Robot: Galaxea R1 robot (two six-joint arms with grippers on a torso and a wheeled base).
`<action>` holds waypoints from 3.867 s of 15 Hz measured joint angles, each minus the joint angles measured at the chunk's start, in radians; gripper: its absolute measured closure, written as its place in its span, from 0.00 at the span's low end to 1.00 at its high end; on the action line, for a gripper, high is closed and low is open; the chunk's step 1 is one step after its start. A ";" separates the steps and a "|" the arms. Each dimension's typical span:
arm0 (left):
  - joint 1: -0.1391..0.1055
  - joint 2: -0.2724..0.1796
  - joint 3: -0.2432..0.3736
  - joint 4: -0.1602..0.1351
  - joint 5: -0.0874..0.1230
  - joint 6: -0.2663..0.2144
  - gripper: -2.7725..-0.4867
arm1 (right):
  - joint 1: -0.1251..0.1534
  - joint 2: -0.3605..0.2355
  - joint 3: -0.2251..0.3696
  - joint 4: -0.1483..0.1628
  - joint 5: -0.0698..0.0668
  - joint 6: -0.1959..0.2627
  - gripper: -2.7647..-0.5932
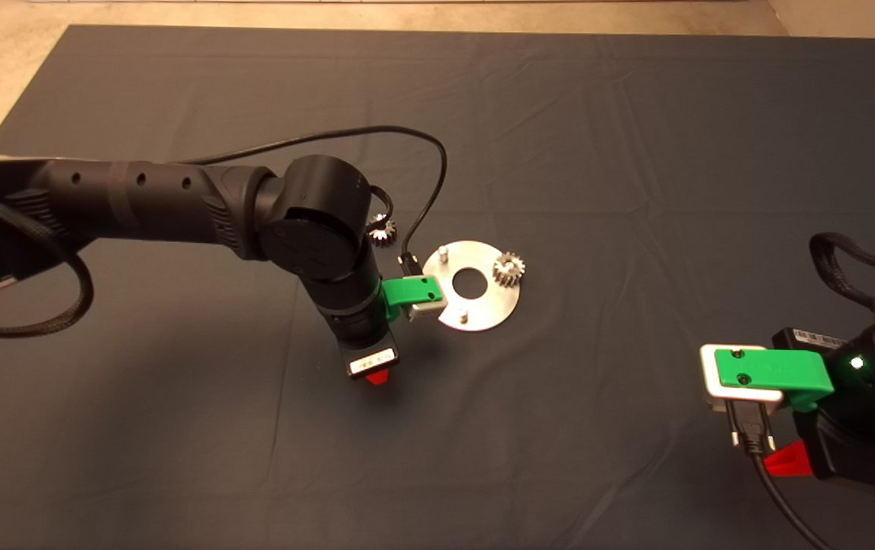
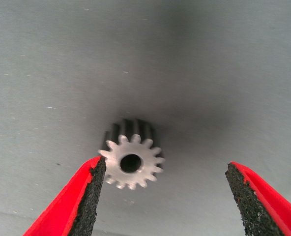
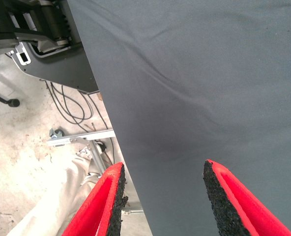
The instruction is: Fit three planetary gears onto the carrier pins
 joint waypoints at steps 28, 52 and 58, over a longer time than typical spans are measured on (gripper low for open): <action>0.052 -0.039 -0.011 0.102 0.000 0.050 0.44 | 0.000 0.008 0.001 0.007 0.000 0.000 0.74; 0.078 -0.050 -0.011 0.129 -0.001 0.050 0.33 | 0.017 0.009 0.002 0.020 0.000 0.000 0.74; 0.078 -0.051 -0.010 0.129 -0.001 0.049 0.42 | 0.026 0.011 0.002 0.022 0.000 0.000 0.74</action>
